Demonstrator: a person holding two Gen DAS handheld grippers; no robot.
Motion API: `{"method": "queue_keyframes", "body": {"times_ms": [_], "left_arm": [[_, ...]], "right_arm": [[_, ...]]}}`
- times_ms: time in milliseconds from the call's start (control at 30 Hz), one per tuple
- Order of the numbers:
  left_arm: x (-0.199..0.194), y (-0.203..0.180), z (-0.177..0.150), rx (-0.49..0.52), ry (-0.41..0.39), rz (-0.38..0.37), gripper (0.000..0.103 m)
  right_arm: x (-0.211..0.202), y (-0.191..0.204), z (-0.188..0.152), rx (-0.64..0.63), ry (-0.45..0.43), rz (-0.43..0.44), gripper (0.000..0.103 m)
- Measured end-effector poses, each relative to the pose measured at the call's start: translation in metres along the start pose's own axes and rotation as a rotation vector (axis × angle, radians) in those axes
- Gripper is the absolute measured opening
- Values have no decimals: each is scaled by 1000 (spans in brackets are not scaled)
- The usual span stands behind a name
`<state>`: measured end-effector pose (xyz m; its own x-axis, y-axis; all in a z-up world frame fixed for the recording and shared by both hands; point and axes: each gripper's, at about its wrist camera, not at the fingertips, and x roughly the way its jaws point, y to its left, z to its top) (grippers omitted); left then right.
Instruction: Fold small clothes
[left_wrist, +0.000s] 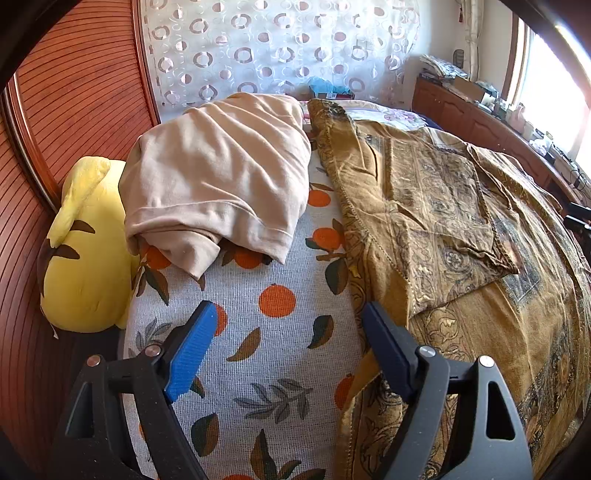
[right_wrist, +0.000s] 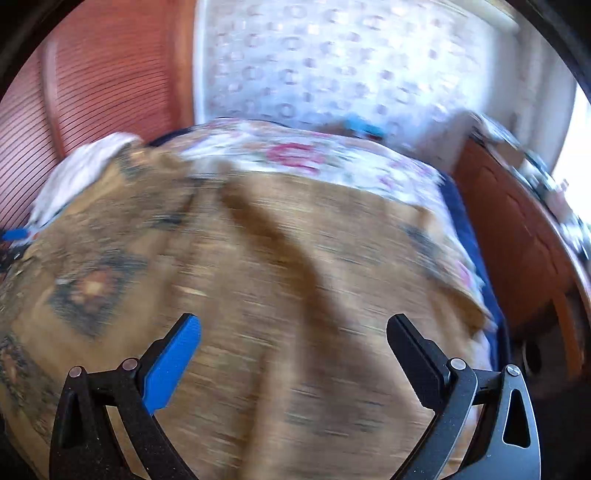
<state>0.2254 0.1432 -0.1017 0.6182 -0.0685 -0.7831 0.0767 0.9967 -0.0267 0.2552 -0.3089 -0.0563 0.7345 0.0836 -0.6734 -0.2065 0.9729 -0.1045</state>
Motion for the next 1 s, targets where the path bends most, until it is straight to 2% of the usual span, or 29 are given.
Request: {"method": "queue_keyframes", "body": {"times_ms": [133, 267, 333, 400, 600, 733, 933, 1000], "left_arm": [[0, 0, 0, 0, 0, 0, 82], [-2, 1, 3, 3, 9, 25, 82], [-8, 2, 10, -16, -12, 48, 82], [-23, 1, 21, -39, -68, 44, 82], [-46, -21, 47, -44, -148, -45, 82], [-43, -49, 55, 2, -153, -95, 82], [-17, -91, 53, 86, -115, -136, 82], [-9, -100, 48, 105, -97, -141, 82]], "right_arm": [[-4, -70, -17, 133, 13, -44, 100], [3, -122, -29, 255, 37, -40, 97], [8, -132, -30, 287, 47, -11, 95], [20, -140, -28, 312, 57, 28, 93], [54, -169, -16, 438, 102, 194, 85], [67, -183, -16, 484, 120, 229, 83], [79, -190, -2, 515, 135, 255, 80], [77, -192, -2, 547, 133, 260, 75]]}}
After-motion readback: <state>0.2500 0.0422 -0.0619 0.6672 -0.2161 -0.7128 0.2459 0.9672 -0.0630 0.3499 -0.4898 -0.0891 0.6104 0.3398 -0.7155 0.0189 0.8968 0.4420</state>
